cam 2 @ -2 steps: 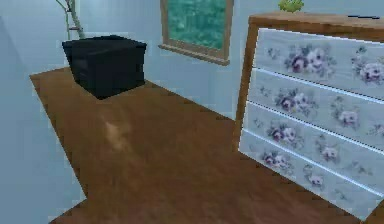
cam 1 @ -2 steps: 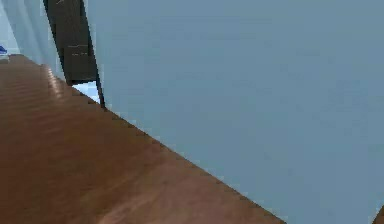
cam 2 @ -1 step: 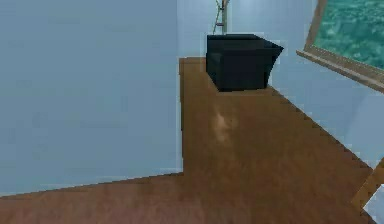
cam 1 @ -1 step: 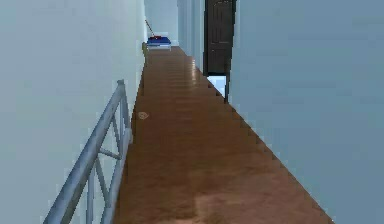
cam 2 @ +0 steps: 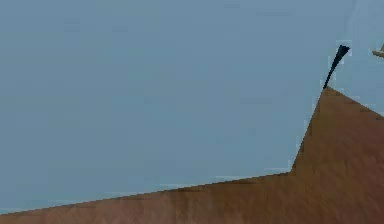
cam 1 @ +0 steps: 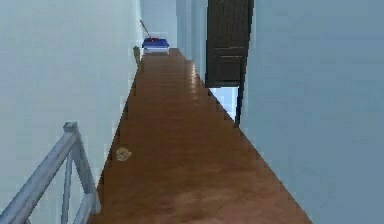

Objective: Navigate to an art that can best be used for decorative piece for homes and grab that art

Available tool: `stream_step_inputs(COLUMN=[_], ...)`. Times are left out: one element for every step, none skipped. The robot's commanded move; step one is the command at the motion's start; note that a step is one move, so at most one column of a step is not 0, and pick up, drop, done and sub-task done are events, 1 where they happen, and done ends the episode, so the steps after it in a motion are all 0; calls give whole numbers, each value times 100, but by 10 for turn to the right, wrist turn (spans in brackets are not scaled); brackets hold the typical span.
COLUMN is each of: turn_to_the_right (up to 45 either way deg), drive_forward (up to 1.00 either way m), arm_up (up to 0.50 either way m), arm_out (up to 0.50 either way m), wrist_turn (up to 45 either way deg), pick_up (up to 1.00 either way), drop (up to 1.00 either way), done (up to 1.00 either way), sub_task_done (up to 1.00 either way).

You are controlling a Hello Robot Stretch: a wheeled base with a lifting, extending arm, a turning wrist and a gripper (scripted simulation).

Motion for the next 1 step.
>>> stream_step_inputs(turn_to_the_right=[0], drive_forward=[100], arm_up=[0], arm_out=[0], wrist_turn=[0], pick_up=[0], drop=[0], done=[0], sub_task_done=[0])
